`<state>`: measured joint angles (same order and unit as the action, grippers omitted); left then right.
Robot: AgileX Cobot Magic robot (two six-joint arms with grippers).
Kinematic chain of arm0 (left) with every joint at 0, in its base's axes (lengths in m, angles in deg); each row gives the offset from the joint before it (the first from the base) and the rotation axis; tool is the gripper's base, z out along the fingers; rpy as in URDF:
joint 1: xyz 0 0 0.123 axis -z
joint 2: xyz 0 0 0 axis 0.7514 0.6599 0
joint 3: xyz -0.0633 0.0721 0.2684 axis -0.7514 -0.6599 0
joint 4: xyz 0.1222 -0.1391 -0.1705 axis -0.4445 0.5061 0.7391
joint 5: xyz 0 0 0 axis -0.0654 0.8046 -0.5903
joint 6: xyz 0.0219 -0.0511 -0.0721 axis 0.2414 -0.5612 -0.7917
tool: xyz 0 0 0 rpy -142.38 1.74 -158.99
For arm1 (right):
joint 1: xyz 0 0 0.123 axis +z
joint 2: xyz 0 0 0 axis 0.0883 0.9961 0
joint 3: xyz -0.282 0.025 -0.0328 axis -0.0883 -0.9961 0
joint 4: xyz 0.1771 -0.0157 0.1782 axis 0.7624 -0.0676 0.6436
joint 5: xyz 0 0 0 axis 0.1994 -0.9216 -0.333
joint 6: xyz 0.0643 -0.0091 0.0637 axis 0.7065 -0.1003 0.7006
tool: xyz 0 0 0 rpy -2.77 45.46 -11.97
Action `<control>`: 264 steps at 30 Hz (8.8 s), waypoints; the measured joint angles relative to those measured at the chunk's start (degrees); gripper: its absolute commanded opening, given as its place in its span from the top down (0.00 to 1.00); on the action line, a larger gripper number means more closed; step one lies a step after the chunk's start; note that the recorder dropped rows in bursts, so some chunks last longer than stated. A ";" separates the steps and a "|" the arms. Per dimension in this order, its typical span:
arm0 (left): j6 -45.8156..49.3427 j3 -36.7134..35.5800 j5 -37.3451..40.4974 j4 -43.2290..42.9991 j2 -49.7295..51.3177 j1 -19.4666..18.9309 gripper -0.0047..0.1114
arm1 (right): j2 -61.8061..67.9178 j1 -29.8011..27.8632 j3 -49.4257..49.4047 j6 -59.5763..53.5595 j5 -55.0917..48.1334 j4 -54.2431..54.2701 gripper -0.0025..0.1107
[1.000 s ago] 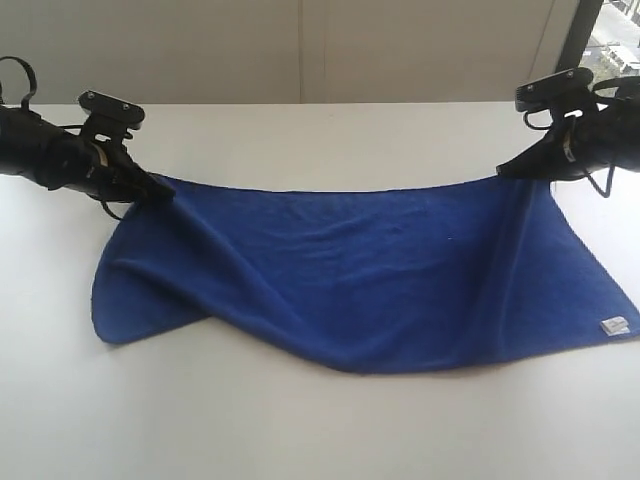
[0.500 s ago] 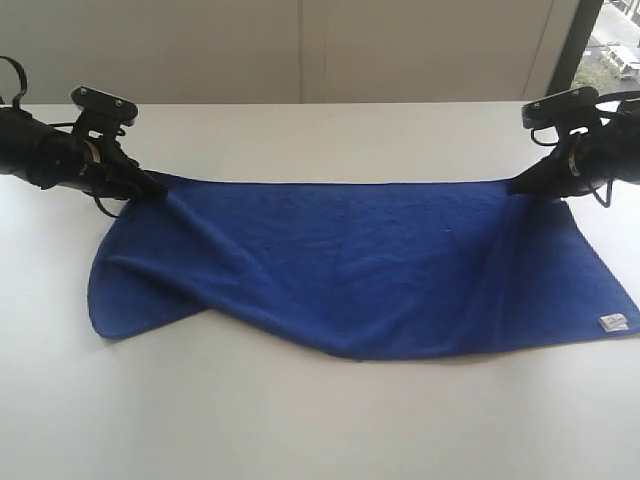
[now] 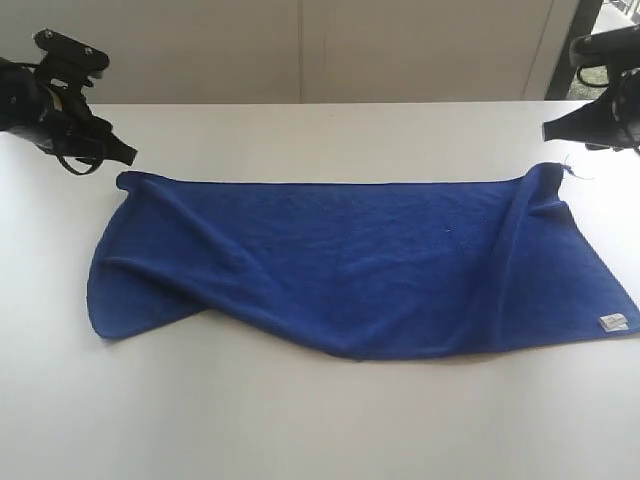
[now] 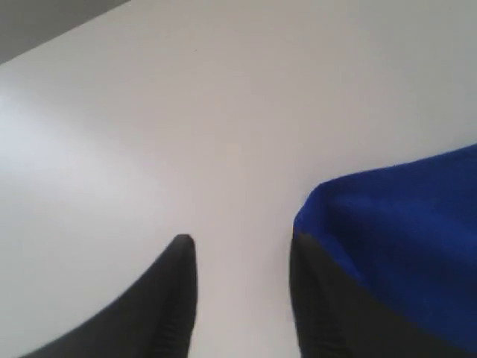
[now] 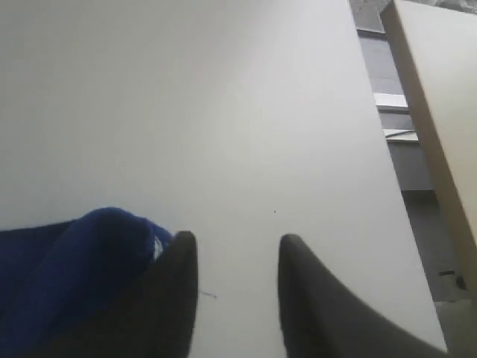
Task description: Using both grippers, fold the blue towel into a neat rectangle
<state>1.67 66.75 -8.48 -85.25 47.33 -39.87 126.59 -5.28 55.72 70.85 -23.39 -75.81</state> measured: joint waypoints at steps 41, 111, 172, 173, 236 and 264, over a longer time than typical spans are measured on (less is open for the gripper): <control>30.74 -14.87 31.46 37.83 -4.76 4.51 0.96 | -1.14 0.68 -8.97 -38.11 -16.60 48.83 0.98; 22.17 -12.82 24.36 19.06 -10.71 4.51 0.96 | -3.23 0.68 -9.37 -37.51 -16.13 48.31 0.98; 11.70 -12.62 17.63 25.53 -11.56 -3.57 0.96 | -16.54 -1.73 -18.95 -26.35 -12.39 38.42 0.98; 11.30 -12.62 18.94 25.53 -11.56 -4.88 0.96 | -16.06 -2.48 -18.65 -29.10 -12.53 41.45 0.98; 12.96 -39.98 33.16 30.47 -80.19 -8.09 0.96 | -11.25 -8.67 -3.97 -52.92 -25.35 64.59 0.90; 12.96 -39.98 33.16 30.47 -80.33 -8.09 0.96 | -3.81 -8.90 -3.41 -54.84 -21.87 61.36 0.50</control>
<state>14.63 26.77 24.68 -54.77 -33.00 -47.96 122.78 -14.19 52.32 16.00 -45.26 -14.45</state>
